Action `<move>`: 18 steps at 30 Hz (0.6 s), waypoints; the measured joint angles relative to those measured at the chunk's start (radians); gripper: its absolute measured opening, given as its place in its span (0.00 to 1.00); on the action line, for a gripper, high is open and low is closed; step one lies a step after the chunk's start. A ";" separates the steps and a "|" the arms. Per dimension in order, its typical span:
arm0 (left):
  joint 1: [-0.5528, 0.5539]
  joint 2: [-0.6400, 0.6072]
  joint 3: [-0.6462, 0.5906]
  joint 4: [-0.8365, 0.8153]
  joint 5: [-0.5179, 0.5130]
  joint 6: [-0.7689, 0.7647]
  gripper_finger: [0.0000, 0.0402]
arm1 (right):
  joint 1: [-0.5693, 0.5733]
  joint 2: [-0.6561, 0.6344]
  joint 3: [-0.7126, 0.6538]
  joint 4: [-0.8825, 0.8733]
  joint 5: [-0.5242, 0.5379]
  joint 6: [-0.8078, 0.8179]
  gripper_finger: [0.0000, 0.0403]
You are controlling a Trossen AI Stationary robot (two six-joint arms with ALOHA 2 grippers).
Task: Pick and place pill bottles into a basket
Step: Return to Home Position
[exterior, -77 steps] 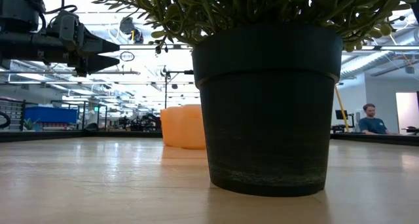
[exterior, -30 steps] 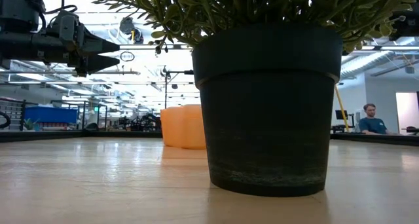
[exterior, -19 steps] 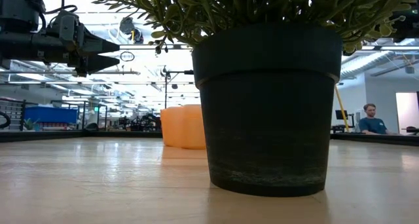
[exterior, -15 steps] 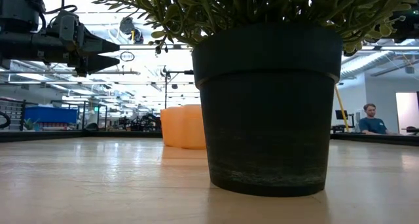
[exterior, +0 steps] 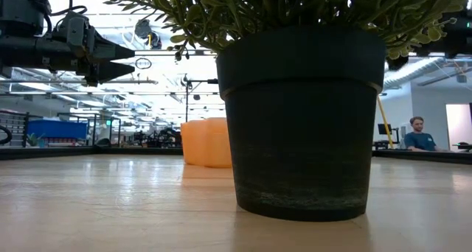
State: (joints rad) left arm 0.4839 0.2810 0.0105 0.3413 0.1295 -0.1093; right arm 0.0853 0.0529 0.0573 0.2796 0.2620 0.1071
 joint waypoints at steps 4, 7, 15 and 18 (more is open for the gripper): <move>0.000 0.000 0.000 0.000 0.000 0.000 0.87 | 0.000 -0.052 -0.020 0.028 0.023 -0.006 0.70; 0.000 0.000 0.000 0.000 0.000 0.000 0.87 | 0.000 -0.050 -0.019 0.019 -0.001 -0.007 0.70; 0.000 0.000 0.000 0.000 0.000 0.000 0.87 | 0.000 -0.050 -0.020 -0.056 -0.058 0.021 0.70; 0.000 0.000 0.000 0.000 0.000 0.000 0.87 | -0.001 -0.050 -0.021 -0.076 -0.083 0.026 0.70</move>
State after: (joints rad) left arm 0.4837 0.2810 0.0105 0.3410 0.1291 -0.1093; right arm 0.0847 0.0029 0.0364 0.2038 0.1789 0.1336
